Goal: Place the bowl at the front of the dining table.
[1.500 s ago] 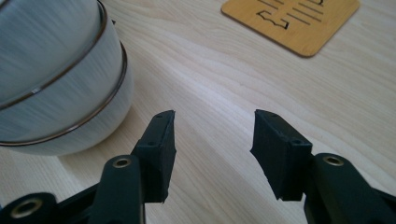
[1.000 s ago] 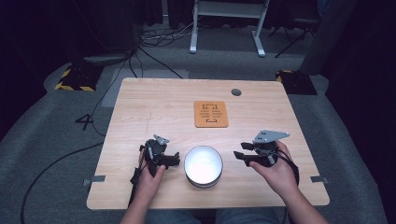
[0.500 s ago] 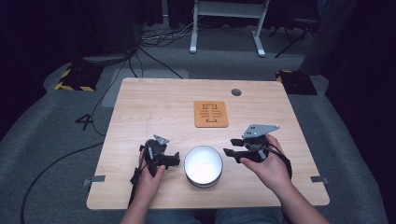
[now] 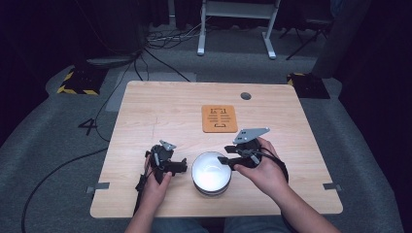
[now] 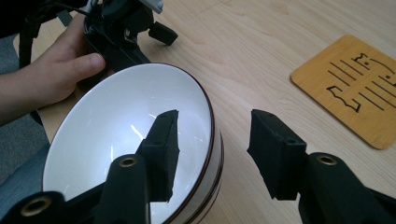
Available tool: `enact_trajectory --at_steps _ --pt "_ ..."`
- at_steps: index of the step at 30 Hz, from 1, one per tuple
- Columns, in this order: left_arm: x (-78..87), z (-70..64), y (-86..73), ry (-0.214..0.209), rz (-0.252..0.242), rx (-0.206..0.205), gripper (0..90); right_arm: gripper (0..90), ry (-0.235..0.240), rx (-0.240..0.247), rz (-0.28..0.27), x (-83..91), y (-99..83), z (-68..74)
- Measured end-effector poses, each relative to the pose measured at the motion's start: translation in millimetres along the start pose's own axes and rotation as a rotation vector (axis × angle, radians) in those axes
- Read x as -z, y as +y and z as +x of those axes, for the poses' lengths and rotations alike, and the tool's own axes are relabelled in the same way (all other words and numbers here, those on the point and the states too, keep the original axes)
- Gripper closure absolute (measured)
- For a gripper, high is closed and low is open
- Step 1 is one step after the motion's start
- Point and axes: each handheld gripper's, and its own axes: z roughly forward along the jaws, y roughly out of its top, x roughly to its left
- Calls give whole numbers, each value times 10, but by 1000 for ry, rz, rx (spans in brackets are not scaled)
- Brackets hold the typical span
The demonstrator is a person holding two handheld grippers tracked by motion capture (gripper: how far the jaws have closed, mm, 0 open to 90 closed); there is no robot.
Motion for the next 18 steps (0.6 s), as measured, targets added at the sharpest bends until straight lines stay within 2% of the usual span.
enact_trajectory --at_steps 2,4,10,12,13,18 --pt "0 4 1 2 -1 -5 0 542 10 -10 10 -46 5 7" --pt "0 2 1 2 -1 -2 0 562 12 1 28 -109 7 5" --pt "0 2 1 3 -1 -2 0 680 20 19 100 -247 23 -1" --pt "0 1 0 2 -1 -2 0 737 7 7 126 -259 42 10" --pt "0 2 1 2 -1 -2 0 784 -5 24 134 -258 53 7" --pt "2 1 3 5 2 -2 0 815 -38 43 165 -273 93 28"
